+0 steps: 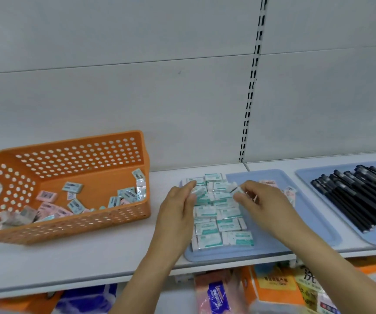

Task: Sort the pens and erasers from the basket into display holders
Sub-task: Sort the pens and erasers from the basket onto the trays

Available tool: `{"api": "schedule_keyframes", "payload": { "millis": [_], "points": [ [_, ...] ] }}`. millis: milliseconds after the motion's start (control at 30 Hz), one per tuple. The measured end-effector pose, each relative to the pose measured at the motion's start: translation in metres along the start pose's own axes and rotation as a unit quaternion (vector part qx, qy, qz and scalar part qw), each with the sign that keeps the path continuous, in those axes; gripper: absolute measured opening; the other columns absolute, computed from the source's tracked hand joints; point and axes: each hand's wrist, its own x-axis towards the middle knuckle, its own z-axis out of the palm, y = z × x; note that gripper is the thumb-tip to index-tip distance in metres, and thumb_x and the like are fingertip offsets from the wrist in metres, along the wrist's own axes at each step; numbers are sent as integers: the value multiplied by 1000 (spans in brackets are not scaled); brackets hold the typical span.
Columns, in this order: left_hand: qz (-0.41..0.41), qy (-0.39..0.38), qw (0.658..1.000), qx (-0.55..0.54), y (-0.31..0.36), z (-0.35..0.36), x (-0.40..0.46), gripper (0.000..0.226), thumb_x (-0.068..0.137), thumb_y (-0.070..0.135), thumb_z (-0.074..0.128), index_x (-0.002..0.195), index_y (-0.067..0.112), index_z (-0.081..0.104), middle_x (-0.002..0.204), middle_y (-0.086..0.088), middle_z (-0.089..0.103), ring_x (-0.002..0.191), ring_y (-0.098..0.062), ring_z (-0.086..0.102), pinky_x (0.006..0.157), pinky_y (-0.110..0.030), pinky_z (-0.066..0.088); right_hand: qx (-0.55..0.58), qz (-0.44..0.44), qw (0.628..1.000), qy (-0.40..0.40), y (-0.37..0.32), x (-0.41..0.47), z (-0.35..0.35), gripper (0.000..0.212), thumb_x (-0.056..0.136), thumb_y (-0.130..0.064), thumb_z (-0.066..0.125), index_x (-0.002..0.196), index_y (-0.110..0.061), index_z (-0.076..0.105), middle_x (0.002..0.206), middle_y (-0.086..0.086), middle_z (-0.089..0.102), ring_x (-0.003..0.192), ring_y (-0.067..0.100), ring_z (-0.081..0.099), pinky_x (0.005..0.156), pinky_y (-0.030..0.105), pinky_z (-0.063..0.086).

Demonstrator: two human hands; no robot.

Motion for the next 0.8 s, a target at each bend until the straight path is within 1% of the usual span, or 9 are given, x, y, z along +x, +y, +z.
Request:
{"api": "schedule_keyframes", "payload": {
  "millis": [100,167,300,400,467,533,633,700,800],
  "points": [
    [58,-34,997,49,-4,7,3,36,102,14,47,136,20,55,110,5,50,110,-10,48,97,-15,39,-48,-58,997,23,-3,5,9,19,97,-36,54,92,-19,62,82,-5,50,74,16,51,65,34,42],
    [75,-49,994,69,-10,9,6,34,98,8,52,129,16,61,111,4,50,111,-10,46,96,-11,36,-100,-81,991,33,-4,11,15,22,100,-29,49,108,-17,65,95,0,51,80,19,54,69,36,47],
    [58,-64,994,65,-20,7,7,33,96,6,54,127,13,63,116,7,49,116,-8,46,102,-22,41,-227,-102,969,-9,-4,20,25,28,101,-19,43,124,-20,60,114,1,50,94,20,53,71,34,51],
    [45,-71,996,40,-22,6,8,32,95,5,55,124,14,66,117,9,51,116,-6,49,101,-25,44,-197,-101,975,-5,-2,19,26,28,101,-26,45,119,-22,66,113,-2,53,94,17,55,67,31,48],
    [33,-37,999,-2,-20,5,8,28,93,2,59,114,17,70,113,8,55,111,-1,53,96,-22,47,-164,-110,980,40,-3,17,25,23,98,-29,53,106,-19,71,104,-3,56,90,15,55,64,32,47],
    [19,16,998,-65,-17,1,7,31,90,1,64,106,27,70,109,8,57,107,4,54,91,-16,48,-115,-129,982,70,-5,14,24,21,93,-39,59,95,-23,71,95,-7,56,85,10,53,62,30,46],
    [-4,75,982,-174,-17,-2,4,34,86,-2,68,102,28,69,109,7,59,106,-2,59,91,-20,51,-75,-151,985,-46,-13,9,24,31,83,-59,60,100,-35,68,93,-16,58,86,2,50,75,25,41],
    [-20,79,972,-219,-19,-3,0,33,84,-3,69,101,26,70,108,5,61,105,-6,62,90,-25,53,-97,-174,977,-76,-16,9,28,27,86,-49,64,107,-33,68,98,-15,62,92,5,52,83,25,39],
    [-22,54,973,-225,-23,-1,-6,31,82,-3,72,97,24,70,105,7,61,105,-9,63,89,-30,55,-86,-168,982,-31,-21,8,33,12,91,-33,63,101,-29,69,93,-15,61,89,6,51,76,20,32]
  ]
}}
